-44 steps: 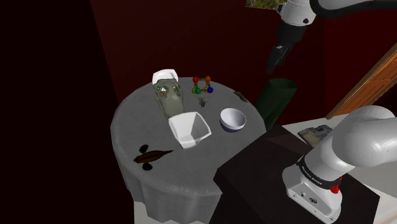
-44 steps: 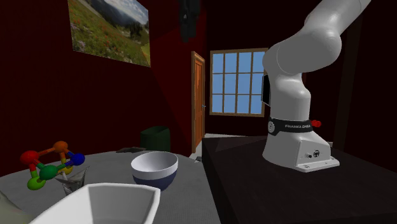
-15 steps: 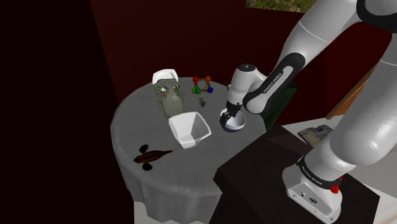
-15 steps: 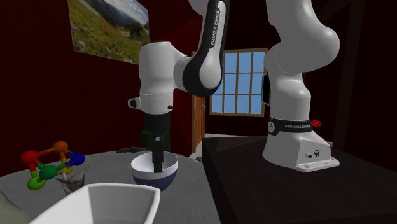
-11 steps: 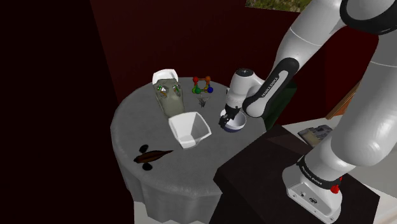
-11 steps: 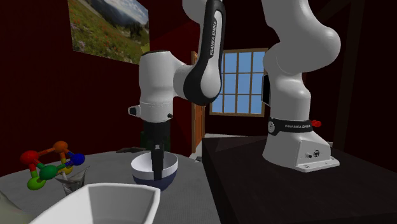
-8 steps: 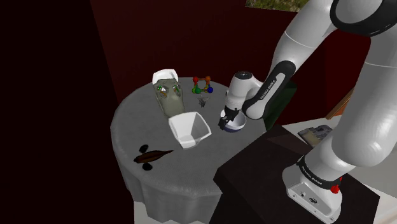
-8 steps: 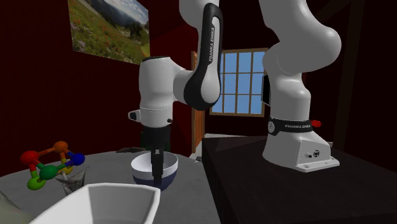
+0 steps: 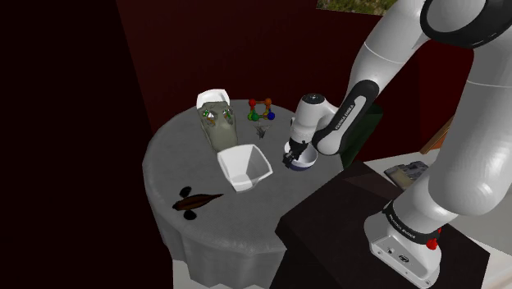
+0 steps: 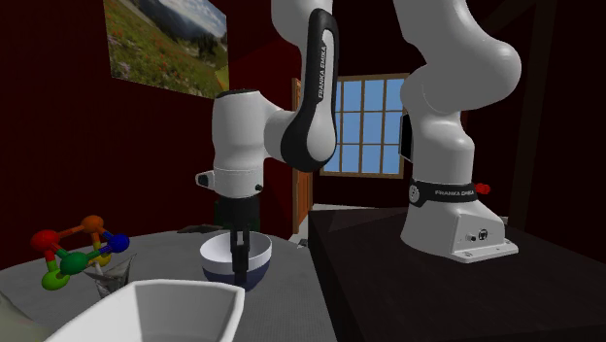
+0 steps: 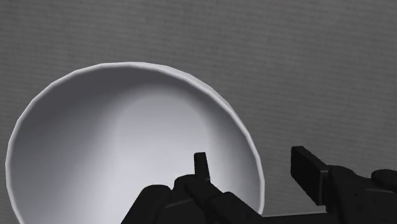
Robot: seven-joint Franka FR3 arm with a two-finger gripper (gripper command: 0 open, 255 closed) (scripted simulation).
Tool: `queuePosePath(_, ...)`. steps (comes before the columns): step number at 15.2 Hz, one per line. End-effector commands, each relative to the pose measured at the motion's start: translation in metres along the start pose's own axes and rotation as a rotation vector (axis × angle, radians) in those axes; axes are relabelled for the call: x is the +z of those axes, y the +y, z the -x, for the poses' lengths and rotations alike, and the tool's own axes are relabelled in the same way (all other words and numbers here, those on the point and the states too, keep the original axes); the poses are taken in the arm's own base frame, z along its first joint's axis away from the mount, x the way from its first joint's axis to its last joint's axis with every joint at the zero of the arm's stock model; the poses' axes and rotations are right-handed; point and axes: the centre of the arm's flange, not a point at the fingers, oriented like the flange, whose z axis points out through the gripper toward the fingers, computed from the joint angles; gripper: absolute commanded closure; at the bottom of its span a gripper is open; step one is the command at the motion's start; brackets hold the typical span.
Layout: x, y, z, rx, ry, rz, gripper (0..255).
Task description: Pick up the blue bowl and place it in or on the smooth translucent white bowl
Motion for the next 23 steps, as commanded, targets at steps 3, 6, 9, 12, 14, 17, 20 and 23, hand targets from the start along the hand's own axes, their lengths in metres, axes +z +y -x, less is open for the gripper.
queuePosePath(3, 0.0, 0.0, 0.0, 0.0, 0.0, 0.0, 255)
queuePosePath(6, 0.0, 0.0, 0.0, 0.0, 0.0, 0.0, 255)
queuePosePath(9, 0.0, 0.0, 0.0, 0.0, 0.0, 0.0, 255)
queuePosePath(12, -0.016, 0.002, 0.0, 0.0, 0.0, 0.0, 255)
queuePosePath(14, -0.026, 0.003, -0.001, 0.0, 0.0, 0.0, 255)
queuePosePath(17, -0.042, 0.004, -0.001, 0.0, 0.0, 0.0, 255)
queuePosePath(20, -0.058, 0.006, -0.001, 0.0, 0.0, 0.0, 255)
queuePosePath(23, -0.073, 0.008, -0.002, 0.0, 0.0, 0.0, 255)
